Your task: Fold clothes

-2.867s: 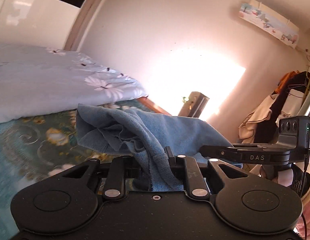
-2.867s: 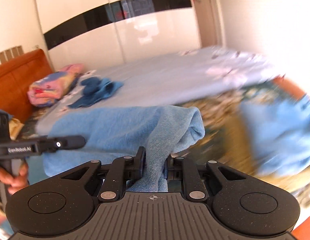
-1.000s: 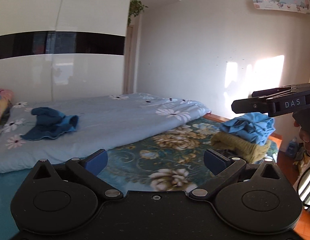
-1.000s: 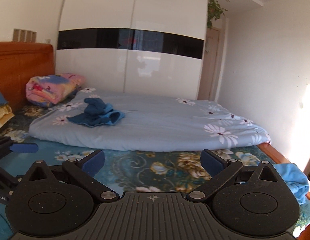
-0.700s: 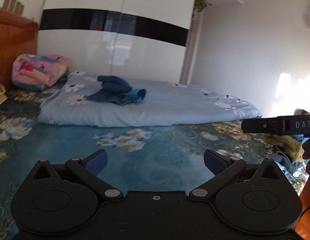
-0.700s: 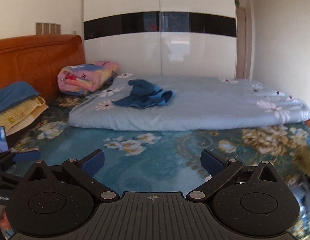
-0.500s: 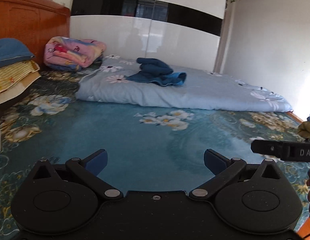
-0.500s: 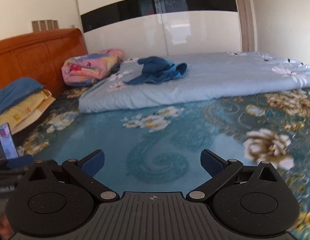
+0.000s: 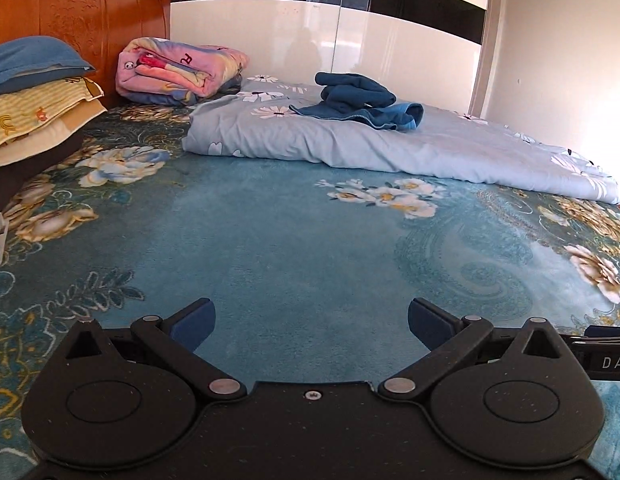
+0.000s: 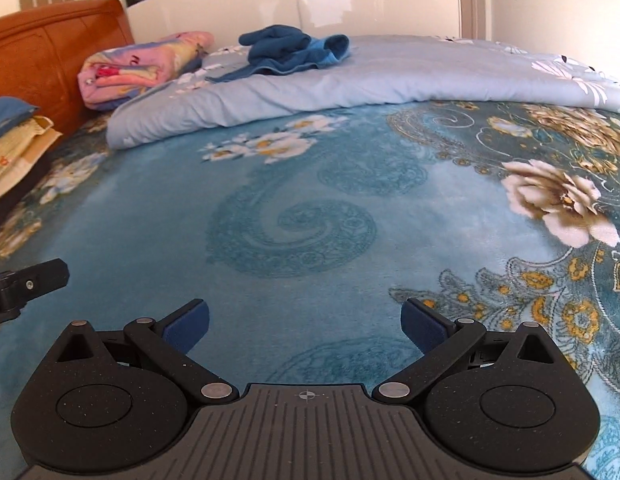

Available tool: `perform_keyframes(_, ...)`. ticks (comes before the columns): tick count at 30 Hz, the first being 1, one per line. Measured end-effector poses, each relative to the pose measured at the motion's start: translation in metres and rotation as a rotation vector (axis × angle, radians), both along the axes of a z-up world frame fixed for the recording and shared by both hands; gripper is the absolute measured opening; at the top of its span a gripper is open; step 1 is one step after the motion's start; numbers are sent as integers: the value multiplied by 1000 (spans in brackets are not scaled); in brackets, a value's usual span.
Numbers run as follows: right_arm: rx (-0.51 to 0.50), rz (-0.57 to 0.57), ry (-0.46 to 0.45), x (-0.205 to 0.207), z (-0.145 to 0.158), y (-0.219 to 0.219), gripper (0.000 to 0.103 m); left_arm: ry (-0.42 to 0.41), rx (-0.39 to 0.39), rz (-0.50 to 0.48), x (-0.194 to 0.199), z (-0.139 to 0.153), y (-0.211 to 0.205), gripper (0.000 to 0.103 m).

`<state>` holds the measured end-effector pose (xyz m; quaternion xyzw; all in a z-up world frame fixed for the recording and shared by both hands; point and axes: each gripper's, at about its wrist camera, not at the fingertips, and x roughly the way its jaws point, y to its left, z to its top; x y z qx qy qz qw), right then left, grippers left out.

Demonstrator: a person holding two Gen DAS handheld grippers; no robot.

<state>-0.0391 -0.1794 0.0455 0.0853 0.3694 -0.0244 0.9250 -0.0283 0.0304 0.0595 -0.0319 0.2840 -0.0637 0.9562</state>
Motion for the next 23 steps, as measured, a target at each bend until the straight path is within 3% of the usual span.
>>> perform_keyframes(14, -56, -9, 19, 30, -19, -2, 103, -21, 45, -65, 26, -26, -24, 102)
perform_keyframes(23, -59, -6, 22, 41, -25, -3, 103, -76, 60, -50, 37, -31, -27, 102)
